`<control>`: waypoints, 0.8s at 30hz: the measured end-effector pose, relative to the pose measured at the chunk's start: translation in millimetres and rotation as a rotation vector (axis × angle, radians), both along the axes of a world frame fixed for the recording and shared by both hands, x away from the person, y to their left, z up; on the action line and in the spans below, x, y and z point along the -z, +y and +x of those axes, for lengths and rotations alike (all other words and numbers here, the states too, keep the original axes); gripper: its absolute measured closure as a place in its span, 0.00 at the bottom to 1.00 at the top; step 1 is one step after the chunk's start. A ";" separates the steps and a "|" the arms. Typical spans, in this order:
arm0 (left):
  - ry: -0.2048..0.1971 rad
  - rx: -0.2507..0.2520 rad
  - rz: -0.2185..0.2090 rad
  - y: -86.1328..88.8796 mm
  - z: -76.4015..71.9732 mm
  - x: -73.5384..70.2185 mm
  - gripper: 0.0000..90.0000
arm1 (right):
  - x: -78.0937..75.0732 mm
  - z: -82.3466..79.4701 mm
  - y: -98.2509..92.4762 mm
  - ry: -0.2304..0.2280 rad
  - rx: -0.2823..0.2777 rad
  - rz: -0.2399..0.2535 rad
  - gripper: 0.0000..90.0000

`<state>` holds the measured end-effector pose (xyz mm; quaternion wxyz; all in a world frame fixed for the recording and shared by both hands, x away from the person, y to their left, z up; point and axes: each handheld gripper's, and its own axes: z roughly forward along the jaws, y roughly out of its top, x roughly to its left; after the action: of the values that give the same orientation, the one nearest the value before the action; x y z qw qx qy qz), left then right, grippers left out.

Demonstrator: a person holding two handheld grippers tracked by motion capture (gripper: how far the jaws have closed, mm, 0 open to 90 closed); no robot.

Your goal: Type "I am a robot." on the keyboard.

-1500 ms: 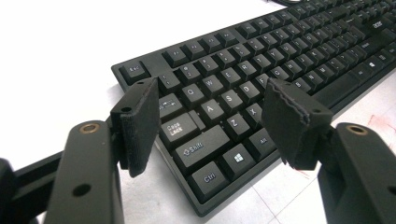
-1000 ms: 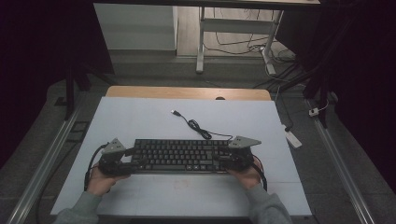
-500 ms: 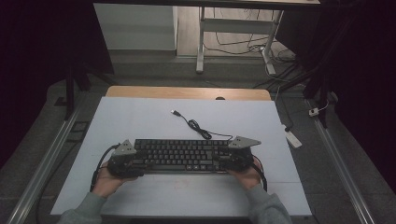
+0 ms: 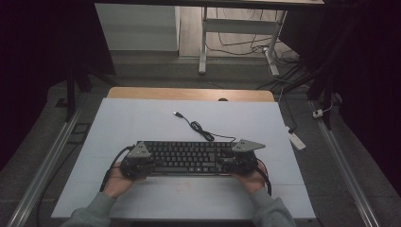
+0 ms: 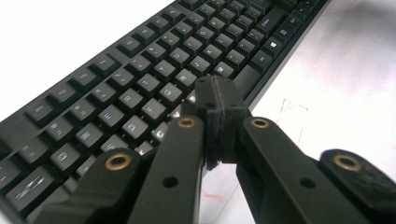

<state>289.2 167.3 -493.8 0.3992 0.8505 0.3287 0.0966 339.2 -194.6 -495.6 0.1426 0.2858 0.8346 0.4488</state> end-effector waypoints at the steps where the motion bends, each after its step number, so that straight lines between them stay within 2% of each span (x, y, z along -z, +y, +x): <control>1: 0.002 0.003 0.003 -2.4 1.4 0.1 0.99 | -0.2 -0.4 -1.0 0.004 0.003 -0.007 0.59; 10: 0.017 0.028 0.051 -19.2 8.3 7.4 0.99 | 0.0 -2.6 -7.4 0.000 0.015 -0.002 0.59; 19: 0.039 0.032 0.096 -22.9 11.1 17.4 0.99 | -0.1 -3.1 -5.4 -0.004 0.008 -0.011 0.58; 24: 0.047 0.027 0.096 -22.4 12.1 19.1 0.99 | 0.3 -2.4 -5.8 -0.006 0.008 -0.012 0.58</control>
<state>301.3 144.9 -512.9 0.3513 0.8751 0.3213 0.0871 336.8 -200.5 -495.9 0.1487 0.2869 0.8356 0.4443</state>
